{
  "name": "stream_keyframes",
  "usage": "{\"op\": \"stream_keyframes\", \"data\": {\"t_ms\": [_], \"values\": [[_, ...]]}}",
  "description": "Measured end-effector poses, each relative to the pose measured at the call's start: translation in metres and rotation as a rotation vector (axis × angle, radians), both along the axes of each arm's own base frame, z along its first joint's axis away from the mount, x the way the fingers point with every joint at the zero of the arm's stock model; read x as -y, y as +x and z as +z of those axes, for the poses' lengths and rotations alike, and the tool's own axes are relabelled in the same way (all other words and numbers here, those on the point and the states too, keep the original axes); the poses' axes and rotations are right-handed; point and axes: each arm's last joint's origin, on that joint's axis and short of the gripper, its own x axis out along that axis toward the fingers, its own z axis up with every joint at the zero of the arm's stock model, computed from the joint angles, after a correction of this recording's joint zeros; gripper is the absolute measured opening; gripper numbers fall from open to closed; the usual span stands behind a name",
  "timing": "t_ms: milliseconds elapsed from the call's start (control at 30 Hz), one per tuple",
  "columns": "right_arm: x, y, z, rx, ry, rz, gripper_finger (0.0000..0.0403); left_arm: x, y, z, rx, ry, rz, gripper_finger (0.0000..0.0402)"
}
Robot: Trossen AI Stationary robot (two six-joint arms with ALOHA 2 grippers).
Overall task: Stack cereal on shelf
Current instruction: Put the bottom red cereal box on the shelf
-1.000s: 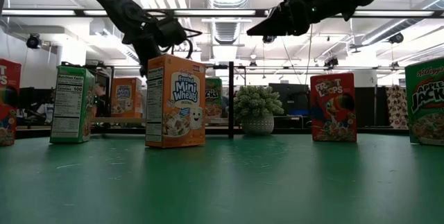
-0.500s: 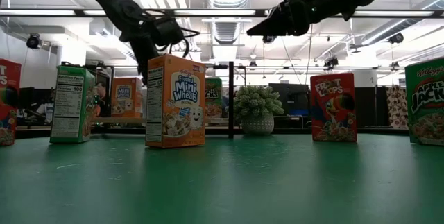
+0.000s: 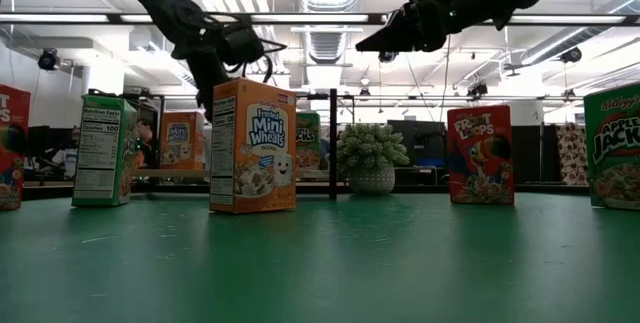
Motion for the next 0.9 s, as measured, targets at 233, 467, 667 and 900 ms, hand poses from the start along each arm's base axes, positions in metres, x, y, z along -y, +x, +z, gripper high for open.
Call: {"op": "stream_keyframes", "data": {"t_ms": [233, 467, 667, 900], "values": [[0.000, 0.000, 0.000, 0.002, 0.024, -0.006, 0.0009, 0.021, 0.007, 0.019, 0.084, 0.006, -0.102, 0.0002], [0.000, 0.000, 0.000, 0.003, 0.025, -0.006, 0.0009, 0.011, 0.006, 0.017, 0.082, 0.032, -0.095, 0.0001], [0.000, 0.000, 0.000, 0.002, 0.024, -0.006, 0.0009, 0.006, 0.010, 0.013, 0.104, 0.042, -0.083, 0.0001], [0.000, 0.000, 0.000, 0.001, 0.020, -0.005, 0.0009, 0.001, 0.010, 0.015, 0.136, 0.063, -0.064, 0.0001]]}}
